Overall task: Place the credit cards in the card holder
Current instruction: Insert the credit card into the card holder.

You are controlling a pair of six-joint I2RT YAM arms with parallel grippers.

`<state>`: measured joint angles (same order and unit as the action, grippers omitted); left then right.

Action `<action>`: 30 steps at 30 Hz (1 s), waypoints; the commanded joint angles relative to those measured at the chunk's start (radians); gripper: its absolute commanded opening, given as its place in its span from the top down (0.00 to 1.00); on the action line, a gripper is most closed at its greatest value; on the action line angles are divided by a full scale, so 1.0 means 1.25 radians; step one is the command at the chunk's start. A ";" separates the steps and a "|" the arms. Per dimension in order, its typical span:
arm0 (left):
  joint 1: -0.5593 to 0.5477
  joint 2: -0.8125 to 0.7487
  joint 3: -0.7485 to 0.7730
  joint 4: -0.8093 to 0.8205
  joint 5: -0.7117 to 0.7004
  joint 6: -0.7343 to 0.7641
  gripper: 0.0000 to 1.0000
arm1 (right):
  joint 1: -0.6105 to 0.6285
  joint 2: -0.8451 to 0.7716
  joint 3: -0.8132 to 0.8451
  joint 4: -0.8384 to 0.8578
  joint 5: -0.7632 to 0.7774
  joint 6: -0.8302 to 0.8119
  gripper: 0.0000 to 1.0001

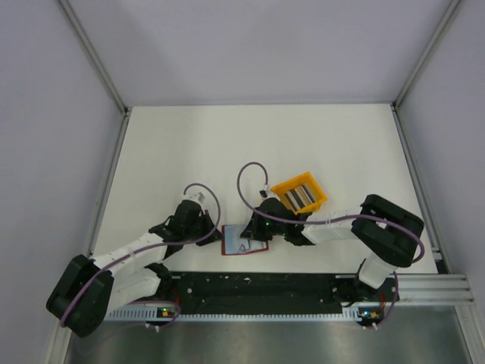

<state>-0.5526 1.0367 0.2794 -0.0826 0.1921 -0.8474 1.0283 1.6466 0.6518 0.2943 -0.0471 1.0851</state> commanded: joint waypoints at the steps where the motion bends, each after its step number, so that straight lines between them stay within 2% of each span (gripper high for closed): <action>1: -0.003 0.010 0.000 -0.026 -0.026 0.002 1.00 | 0.020 -0.030 0.019 -0.138 0.034 -0.041 0.89; 5: -0.003 0.009 0.002 -0.030 -0.028 0.004 1.00 | 0.022 -0.080 0.025 -0.189 0.089 -0.062 0.70; 6: -0.003 0.010 0.003 -0.030 -0.028 0.007 1.00 | 0.019 -0.089 0.025 -0.197 0.098 -0.065 0.69; 9: -0.003 0.010 0.008 -0.032 -0.028 0.010 1.00 | 0.022 -0.105 0.027 -0.200 0.097 -0.075 0.69; 21: -0.003 0.005 0.010 -0.031 -0.024 0.010 1.00 | 0.025 -0.010 0.093 -0.113 -0.048 -0.108 0.69; 30: -0.003 0.003 0.013 -0.031 -0.021 0.010 1.00 | 0.039 0.008 0.147 -0.130 -0.048 -0.144 0.72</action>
<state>-0.5526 1.0367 0.2810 -0.0845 0.1925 -0.8467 1.0557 1.6386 0.7685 0.1028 -0.0921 0.9344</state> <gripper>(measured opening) 0.009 0.286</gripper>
